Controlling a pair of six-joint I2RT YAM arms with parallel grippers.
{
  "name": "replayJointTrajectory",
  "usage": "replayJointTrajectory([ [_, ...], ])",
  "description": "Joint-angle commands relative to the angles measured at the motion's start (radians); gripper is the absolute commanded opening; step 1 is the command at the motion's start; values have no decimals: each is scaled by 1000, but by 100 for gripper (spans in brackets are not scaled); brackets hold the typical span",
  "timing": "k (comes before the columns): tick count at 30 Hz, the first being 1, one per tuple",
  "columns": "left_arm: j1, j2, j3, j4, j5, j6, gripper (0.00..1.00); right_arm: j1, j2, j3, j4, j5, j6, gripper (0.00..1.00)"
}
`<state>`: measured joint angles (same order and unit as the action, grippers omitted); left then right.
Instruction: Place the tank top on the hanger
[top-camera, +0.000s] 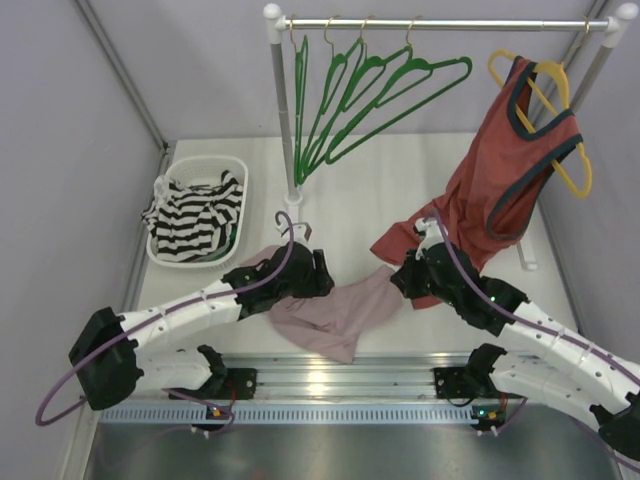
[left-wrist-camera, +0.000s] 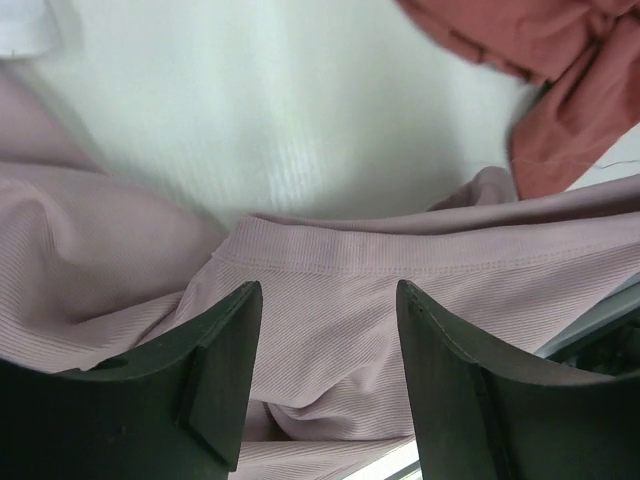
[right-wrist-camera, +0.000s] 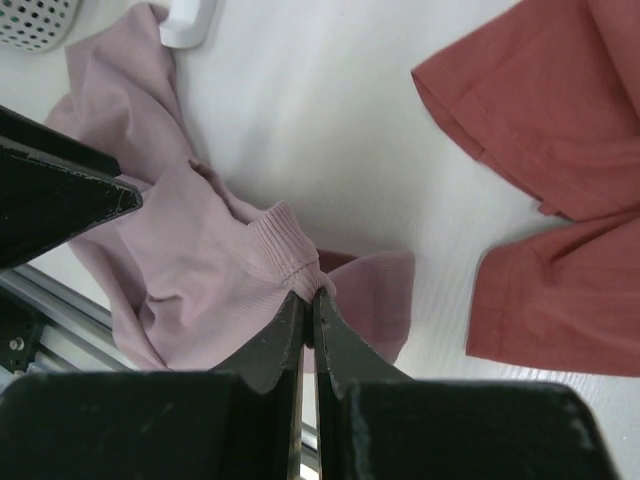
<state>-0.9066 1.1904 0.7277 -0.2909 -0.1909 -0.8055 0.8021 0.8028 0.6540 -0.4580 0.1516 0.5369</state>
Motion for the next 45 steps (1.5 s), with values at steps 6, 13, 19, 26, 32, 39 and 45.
replayJointTrajectory([
  [6,83,76,125,-50,19,45,61,12,22,180,8,-3,-135,0],
  [13,103,95,122,30,103,25,61,12,-2,153,62,-104,-134,0],
  [19,103,-14,118,68,131,63,62,19,39,73,171,-208,-81,0],
  [26,101,-67,47,131,238,-6,63,167,177,24,344,-155,-25,0],
  [32,103,-86,-51,239,300,-55,63,227,259,56,364,-95,-28,0],
  [39,104,-37,-59,282,387,-78,63,229,257,52,354,-96,-40,0],
  [45,104,0,-65,380,429,-152,63,232,257,27,372,-96,-29,0],
])
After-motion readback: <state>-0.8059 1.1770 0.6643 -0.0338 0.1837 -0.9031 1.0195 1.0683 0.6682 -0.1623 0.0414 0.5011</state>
